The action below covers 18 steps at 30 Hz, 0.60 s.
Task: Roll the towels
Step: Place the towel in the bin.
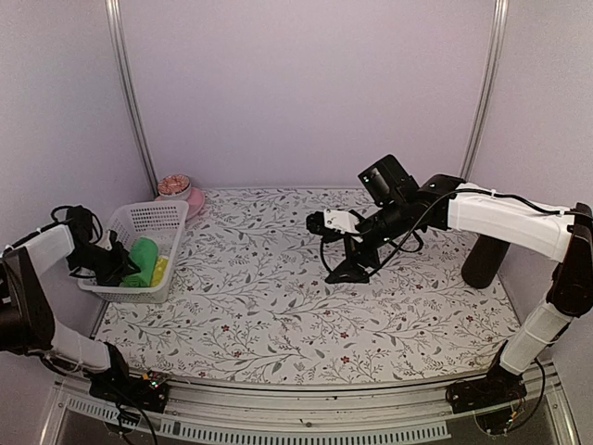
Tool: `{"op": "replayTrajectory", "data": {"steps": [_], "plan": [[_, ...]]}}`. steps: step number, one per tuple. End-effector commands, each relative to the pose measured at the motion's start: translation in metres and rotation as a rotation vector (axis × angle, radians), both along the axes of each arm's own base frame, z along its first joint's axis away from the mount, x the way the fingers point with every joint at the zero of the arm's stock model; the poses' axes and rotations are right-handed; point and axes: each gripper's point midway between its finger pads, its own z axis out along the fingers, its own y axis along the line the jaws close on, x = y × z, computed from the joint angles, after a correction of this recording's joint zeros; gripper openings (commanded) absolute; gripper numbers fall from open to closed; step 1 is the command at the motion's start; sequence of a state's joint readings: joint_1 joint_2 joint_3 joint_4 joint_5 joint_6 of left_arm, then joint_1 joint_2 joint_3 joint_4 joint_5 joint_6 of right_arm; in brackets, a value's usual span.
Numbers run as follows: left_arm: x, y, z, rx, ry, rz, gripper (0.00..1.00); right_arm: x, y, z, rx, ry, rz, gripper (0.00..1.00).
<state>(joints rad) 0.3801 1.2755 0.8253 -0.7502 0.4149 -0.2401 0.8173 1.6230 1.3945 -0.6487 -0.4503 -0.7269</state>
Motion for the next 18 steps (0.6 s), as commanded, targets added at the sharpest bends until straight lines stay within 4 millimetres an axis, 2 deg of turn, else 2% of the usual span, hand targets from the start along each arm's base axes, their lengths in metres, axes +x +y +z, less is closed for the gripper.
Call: {"op": "replayTrajectory", "data": {"steps": [1,4,7,11,15,18], "plan": [[-0.006,0.003,-0.019,-0.023,0.081,0.024,0.31,-0.002,0.000,0.002,0.009,-0.017,0.009,0.99],[-0.008,0.006,-0.021,-0.003,0.101,0.039,0.62,-0.003,0.000,0.004,0.012,-0.020,0.012,0.99],[-0.009,0.015,-0.014,0.046,0.097,0.067,0.73,-0.003,0.000,0.004,0.012,-0.020,0.012,0.99],[-0.001,0.027,0.008,0.106,0.045,0.108,0.76,-0.004,0.002,0.004,0.013,-0.020,0.018,0.99],[0.012,0.024,0.032,0.097,-0.044,0.094,0.72,-0.006,0.003,0.004,0.011,-0.021,0.022,0.99],[0.014,0.025,0.040,0.105,-0.063,0.082,0.72,-0.005,0.003,0.003,0.009,-0.024,0.022,0.99]]}}
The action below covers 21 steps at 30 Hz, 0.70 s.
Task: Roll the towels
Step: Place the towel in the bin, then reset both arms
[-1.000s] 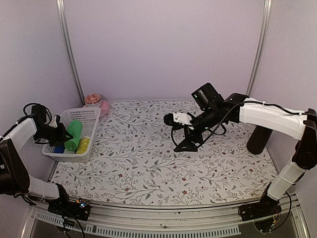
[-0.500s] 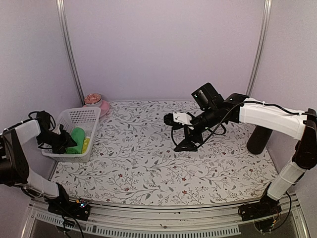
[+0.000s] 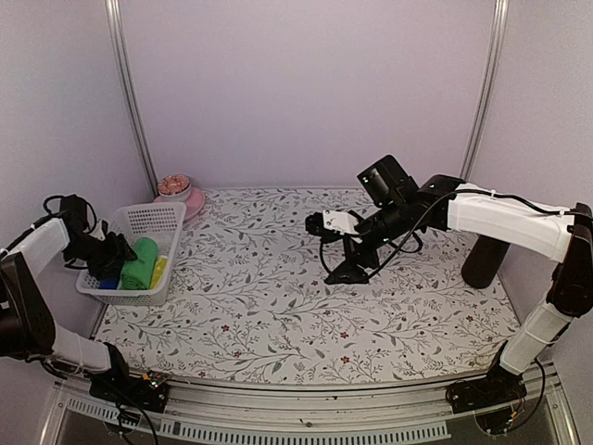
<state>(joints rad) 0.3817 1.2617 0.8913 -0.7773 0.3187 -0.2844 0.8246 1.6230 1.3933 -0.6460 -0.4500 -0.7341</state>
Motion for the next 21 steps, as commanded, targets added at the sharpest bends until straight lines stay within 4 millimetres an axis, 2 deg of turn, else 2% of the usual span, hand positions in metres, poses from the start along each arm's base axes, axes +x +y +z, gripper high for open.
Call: {"op": "replayTrajectory", "data": {"steps": [1,6,8,11,13,14,16,19,21], "plan": [[0.007,0.005,0.023,0.027,-0.056,-0.001,0.72,-0.003,0.001,0.002,0.007,-0.017,0.009,0.99],[0.004,0.000,0.022,0.019,-0.064,-0.015,0.72,-0.002,0.002,0.001,0.004,-0.019,0.009,0.99],[0.006,0.000,0.033,0.031,-0.099,-0.018,0.72,-0.002,0.002,0.000,0.002,-0.020,0.007,0.99],[0.015,-0.002,0.066,0.070,-0.194,-0.040,0.76,0.007,0.001,-0.001,-0.009,-0.045,-0.032,0.99],[0.021,-0.009,0.096,0.106,-0.279,-0.071,0.92,0.016,-0.001,0.000,-0.010,-0.074,-0.077,0.99],[0.024,-0.013,0.111,0.126,-0.322,-0.086,0.97,0.021,-0.003,0.002,-0.002,-0.081,-0.104,0.99],[0.027,-0.024,0.135,0.164,-0.403,-0.114,0.97,0.034,-0.008,0.009,0.022,-0.087,-0.156,0.99],[0.030,-0.044,0.152,0.235,-0.482,-0.148,0.97,0.062,-0.026,0.024,0.081,-0.072,-0.275,0.99],[0.034,-0.063,0.153,0.279,-0.518,-0.184,0.97,0.086,-0.047,0.034,0.130,-0.050,-0.376,0.99]]}}
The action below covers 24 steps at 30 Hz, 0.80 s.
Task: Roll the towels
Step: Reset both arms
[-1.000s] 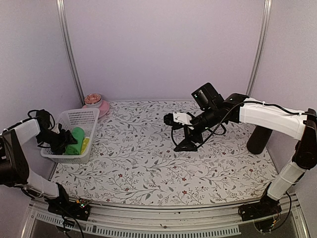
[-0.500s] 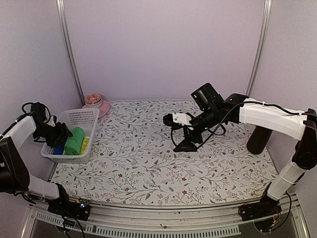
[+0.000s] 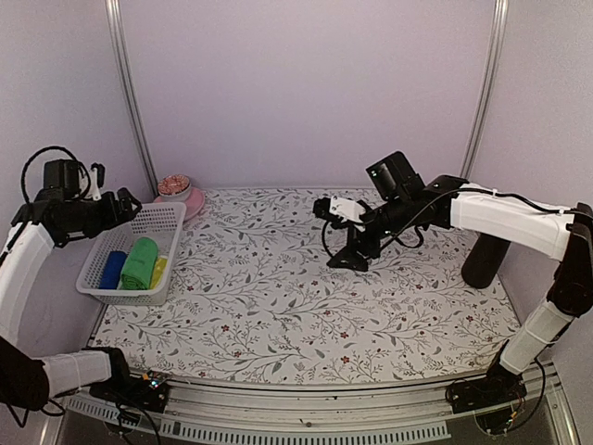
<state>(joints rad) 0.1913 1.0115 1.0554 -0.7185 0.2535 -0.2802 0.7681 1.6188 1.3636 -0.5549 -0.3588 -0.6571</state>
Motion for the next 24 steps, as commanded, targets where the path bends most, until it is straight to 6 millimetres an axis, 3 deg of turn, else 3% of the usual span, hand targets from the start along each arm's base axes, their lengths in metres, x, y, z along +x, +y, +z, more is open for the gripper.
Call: {"op": "replayTrajectory", "data": {"steps": [1,7,9,12,14,18,20,24], "plan": [[0.010,-0.029,0.011,0.113,-0.103,-0.023,0.97,0.057,-0.043,0.041,0.151,-0.019,-0.247,0.99],[0.030,-0.095,0.004,0.208,-0.212,-0.106,0.97,0.121,-0.135,0.073,0.305,-0.003,-0.594,0.99],[0.036,-0.116,0.005,0.294,-0.252,-0.114,0.97,0.131,-0.166,0.078,0.326,-0.015,-0.688,0.99],[0.035,-0.164,0.001,0.397,-0.313,-0.218,0.97,0.130,-0.195,0.081,0.329,-0.038,-0.753,0.99],[0.029,-0.200,-0.013,0.436,-0.321,-0.317,0.97,0.121,-0.204,0.085,0.325,-0.066,-0.766,0.99],[0.007,-0.259,-0.046,0.467,-0.293,-0.473,0.97,0.099,-0.213,0.074,0.326,-0.068,-0.793,0.99],[-0.005,-0.277,-0.060,0.511,-0.279,-0.510,0.97,0.089,-0.212,0.075,0.345,-0.061,-0.784,0.99],[-0.023,-0.296,-0.076,0.488,-0.263,-0.534,0.97,0.072,-0.210,0.083,0.388,-0.115,-0.727,0.99]]}}
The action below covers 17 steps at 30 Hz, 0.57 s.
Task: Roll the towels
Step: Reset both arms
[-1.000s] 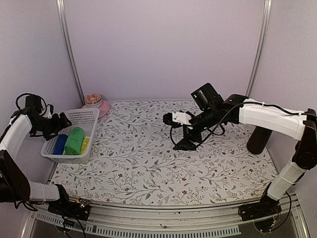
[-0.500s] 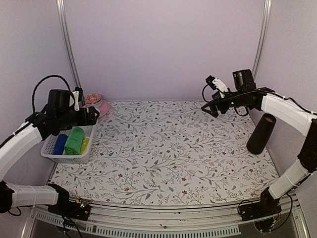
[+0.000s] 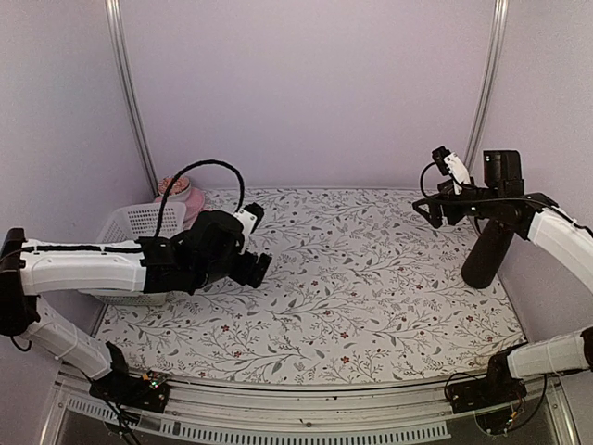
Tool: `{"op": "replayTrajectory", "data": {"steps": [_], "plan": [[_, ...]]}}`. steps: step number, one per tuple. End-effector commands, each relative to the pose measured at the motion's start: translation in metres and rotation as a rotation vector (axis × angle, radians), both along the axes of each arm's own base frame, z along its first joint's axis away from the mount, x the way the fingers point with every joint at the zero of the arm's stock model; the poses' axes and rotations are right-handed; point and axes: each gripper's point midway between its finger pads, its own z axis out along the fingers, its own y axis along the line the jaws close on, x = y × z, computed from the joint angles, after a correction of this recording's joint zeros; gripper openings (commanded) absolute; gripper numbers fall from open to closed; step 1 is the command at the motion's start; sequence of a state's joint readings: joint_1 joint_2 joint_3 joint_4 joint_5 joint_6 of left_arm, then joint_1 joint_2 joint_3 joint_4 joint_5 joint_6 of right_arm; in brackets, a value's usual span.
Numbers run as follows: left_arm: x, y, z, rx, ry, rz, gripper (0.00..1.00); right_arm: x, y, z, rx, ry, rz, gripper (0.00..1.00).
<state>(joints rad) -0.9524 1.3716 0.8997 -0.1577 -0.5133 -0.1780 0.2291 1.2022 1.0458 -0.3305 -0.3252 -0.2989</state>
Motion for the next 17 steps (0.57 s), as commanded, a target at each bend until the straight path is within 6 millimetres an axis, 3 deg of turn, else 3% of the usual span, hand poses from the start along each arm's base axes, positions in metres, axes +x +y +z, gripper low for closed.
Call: {"op": "replayTrajectory", "data": {"steps": [1,6,12,17], "plan": [[-0.011,-0.011,-0.003,-0.050,-0.025,0.016,0.97,-0.014,0.003,0.019,0.042,-0.100,0.030,0.99],[-0.020,-0.017,-0.002,-0.181,-0.107,-0.035,0.97,-0.021,0.004,0.024,0.068,-0.137,0.038,0.99],[-0.024,-0.017,-0.022,-0.102,-0.131,-0.051,0.97,-0.021,0.009,0.012,0.073,-0.134,0.068,0.99],[-0.030,-0.022,-0.025,-0.114,-0.138,-0.087,0.97,-0.014,0.005,0.006,0.054,-0.128,0.038,0.99]]}}
